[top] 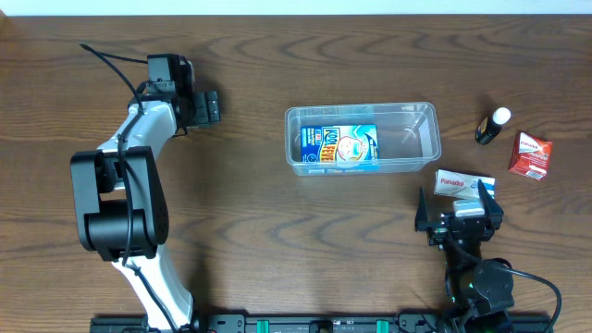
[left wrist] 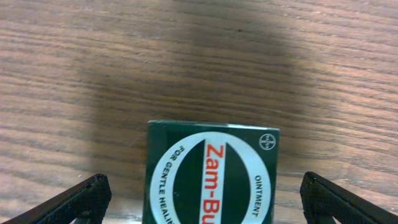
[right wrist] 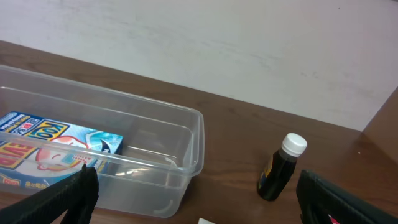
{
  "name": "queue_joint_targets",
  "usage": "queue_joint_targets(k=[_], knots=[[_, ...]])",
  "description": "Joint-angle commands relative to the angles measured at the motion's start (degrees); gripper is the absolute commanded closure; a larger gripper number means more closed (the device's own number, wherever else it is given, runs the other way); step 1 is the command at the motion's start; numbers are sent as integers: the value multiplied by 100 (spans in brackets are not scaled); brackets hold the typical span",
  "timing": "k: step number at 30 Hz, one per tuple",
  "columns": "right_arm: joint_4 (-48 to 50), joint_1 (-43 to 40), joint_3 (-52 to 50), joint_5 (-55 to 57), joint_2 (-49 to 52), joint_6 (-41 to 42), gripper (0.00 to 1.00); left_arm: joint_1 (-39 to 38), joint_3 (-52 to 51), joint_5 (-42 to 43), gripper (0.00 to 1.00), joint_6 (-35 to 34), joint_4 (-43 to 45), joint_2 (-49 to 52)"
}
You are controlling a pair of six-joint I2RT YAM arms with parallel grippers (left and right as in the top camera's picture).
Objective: Pack container
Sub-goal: 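Move the left gripper back over the green Zam-Buk tin, then grasp the green Zam-Buk tin with the left gripper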
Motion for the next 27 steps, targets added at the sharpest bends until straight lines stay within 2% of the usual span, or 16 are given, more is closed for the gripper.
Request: queue_joint_targets(k=[1,6,9,14,20,27], knots=[[-13,-20,-20,52,-7,-37,1,4,4,212,2,146,63,125],[-13,-20,-20,52,-7,-37,1,4,4,212,3,258,76,286],[-13,-20,-20,52,-7,-37,1,4,-2,210,11,273,17,299],[-13,-20,-20,50,-7,-37,1,4,-2,210,34,271,17,299],[-13,-20,-20,52,-7,-37,1,4,0,208,47,271,24,168],[-13,-20,-20,52,-7,-37,1,-48,0,205,57,55,-133,-807]])
